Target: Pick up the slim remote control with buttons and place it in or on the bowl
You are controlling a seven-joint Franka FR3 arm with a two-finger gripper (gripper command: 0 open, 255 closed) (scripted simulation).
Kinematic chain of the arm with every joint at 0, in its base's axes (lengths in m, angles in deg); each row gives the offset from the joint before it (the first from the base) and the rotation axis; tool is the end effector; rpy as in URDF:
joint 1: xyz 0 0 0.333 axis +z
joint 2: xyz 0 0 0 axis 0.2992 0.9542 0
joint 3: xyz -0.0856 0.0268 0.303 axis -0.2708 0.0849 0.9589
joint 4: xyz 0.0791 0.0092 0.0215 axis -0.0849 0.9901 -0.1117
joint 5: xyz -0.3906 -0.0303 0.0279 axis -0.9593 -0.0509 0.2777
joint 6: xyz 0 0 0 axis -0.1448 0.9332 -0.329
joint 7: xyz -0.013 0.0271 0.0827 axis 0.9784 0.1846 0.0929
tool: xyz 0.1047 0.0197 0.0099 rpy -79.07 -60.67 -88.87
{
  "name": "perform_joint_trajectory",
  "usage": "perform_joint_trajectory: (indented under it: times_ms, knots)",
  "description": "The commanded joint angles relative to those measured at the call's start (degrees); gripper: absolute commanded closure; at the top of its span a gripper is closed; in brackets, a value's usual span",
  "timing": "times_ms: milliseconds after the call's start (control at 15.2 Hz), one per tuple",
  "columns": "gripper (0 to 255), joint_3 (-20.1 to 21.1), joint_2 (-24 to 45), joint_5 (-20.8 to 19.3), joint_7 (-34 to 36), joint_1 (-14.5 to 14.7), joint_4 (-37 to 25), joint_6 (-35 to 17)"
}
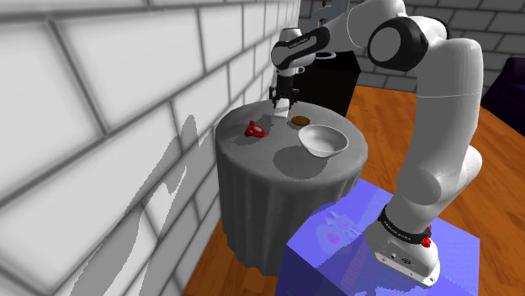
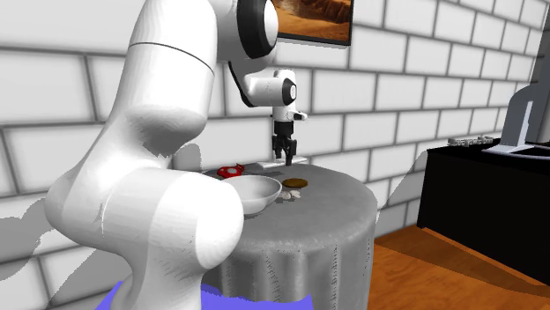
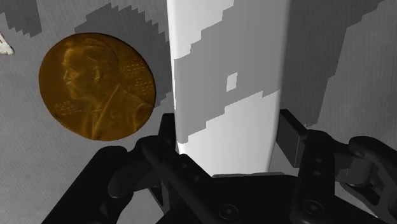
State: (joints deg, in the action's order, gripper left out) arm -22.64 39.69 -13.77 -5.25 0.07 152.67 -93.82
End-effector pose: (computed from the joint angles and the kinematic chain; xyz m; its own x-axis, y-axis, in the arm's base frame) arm 0.6371 -0.1937 0.3799 0.5061 -0.8624 -0.0077 -0.8624 -0.5062 0.0110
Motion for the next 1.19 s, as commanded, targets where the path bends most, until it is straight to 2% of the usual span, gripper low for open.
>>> perform_joint_trajectory:
  times_ms: [0, 990, 1122]
  knots:
    - [255, 0.0, -0.5, 0.0, 0.0, 0.0, -0.8, 1.4]
    - [255, 0.0, -2.9, 0.1, -0.1, 0.0, -8.7, 11.5]
    - [255, 0.1, -8.0, 0.1, 0.1, 0.1, -1.2, 9.2]
